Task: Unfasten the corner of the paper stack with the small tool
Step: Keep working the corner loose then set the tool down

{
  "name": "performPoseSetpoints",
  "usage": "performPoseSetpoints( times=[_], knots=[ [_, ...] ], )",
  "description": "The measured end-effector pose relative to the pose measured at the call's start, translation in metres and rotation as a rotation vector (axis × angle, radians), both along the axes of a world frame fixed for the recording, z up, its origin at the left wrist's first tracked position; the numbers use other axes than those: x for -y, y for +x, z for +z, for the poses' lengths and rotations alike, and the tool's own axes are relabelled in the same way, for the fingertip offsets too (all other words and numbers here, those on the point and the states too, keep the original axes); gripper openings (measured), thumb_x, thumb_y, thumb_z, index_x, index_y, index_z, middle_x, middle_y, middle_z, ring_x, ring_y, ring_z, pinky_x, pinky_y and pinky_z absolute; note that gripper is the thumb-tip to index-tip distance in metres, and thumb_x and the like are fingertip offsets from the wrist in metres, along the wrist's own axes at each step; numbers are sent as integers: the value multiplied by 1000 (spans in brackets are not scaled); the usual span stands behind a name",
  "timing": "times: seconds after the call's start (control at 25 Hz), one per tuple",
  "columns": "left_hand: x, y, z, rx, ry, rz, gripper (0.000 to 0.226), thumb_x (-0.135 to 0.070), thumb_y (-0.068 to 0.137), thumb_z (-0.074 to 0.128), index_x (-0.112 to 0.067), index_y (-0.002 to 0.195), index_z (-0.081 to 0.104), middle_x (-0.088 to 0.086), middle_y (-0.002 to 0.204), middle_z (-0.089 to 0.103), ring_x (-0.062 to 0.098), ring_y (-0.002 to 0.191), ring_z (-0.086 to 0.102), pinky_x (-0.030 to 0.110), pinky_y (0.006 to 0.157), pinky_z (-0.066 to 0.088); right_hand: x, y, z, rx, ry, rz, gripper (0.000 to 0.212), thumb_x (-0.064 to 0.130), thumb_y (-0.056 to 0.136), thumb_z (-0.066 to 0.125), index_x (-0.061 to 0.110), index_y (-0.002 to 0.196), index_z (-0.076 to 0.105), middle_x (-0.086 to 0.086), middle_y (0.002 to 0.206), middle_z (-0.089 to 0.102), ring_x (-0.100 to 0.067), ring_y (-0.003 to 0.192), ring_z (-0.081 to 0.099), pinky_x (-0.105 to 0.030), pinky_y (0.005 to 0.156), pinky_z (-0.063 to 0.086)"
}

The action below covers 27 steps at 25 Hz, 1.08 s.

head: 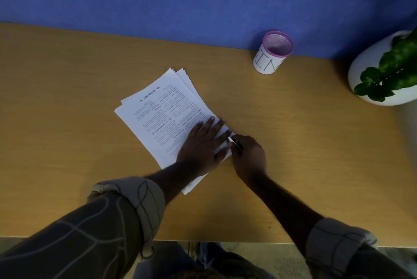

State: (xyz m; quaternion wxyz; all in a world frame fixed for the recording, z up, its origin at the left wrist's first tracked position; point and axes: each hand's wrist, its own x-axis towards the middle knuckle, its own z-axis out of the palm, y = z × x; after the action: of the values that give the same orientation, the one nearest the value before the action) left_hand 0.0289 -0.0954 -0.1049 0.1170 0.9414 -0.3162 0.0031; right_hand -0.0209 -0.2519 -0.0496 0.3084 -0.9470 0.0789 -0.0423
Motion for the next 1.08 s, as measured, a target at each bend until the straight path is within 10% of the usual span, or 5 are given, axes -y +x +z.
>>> performPoseSetpoints(
  times=[1.08],
  knots=[
    [0,0,7,-5,11,-7,53,-49,104,35,-28,152,40,4,165,31,27,155,23,51,123,25,32,8,-11,305,-519,556,24,9,86,56,5,106,67,-11,98,69,-26,82,63,-36,71,47]
  ],
)
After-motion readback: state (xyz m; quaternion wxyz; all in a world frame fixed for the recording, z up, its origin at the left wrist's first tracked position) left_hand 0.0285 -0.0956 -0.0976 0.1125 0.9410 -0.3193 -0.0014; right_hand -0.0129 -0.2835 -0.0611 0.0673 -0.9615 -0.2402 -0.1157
